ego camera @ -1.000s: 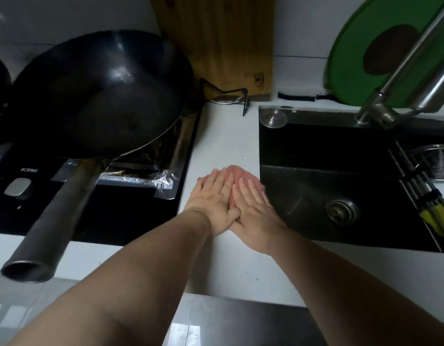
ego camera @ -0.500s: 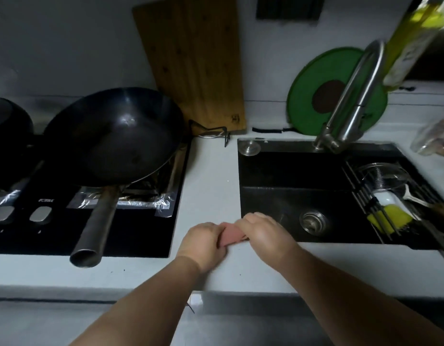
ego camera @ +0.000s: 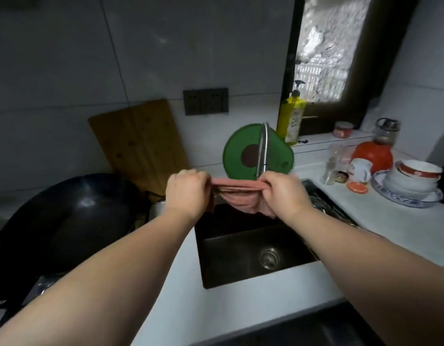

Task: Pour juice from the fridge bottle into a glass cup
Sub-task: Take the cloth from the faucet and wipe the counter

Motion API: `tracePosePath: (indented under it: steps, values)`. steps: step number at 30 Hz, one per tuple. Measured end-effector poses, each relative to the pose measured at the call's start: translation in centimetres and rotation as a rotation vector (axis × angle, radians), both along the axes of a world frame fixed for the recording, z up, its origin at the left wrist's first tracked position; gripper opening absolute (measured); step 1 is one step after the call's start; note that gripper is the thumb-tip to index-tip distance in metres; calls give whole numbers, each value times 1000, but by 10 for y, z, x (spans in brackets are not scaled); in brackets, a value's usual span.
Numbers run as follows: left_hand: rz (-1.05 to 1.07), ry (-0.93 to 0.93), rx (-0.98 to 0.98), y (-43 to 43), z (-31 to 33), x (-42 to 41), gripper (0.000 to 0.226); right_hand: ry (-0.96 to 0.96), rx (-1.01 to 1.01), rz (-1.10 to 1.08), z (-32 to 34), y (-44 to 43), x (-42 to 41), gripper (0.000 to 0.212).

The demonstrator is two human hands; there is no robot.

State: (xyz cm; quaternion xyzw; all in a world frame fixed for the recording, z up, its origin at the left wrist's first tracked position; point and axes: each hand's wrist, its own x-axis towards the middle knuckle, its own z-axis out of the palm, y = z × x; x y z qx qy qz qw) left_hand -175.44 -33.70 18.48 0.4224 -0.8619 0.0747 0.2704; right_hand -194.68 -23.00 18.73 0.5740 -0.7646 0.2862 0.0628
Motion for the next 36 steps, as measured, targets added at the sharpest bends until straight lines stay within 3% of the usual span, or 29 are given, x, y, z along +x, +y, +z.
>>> tracePosePath:
  steps: [2, 4, 7, 11, 16, 23, 30, 36]
  values:
    - [50, -102, -178, -3, 18, -27, 16, 209, -49, -9, 13, -7, -25, 26]
    - [41, -139, -217, -6, 29, -53, 33, 401, -100, -10, 18, -15, -49, 33]
    - [-27, -143, -259, -21, 31, -98, 48, 537, -121, -7, 24, -29, -93, 44]
    - [-204, -265, -399, -56, 25, -143, 50, 632, -64, 64, 29, -51, -148, 52]
    - [-225, -379, -476, -88, 20, -180, 62, 684, -45, 119, 28, -89, -204, 58]
    - [-90, -499, -419, -115, 25, -199, 31, 695, -50, 146, 23, -133, -227, 63]
    - [67, -503, -223, -136, 31, -222, 37, 731, -257, 182, 17, -171, -241, 33]
    - [93, -425, -255, -145, 29, -240, 25, 809, -244, 147, 11, -189, -242, 15]
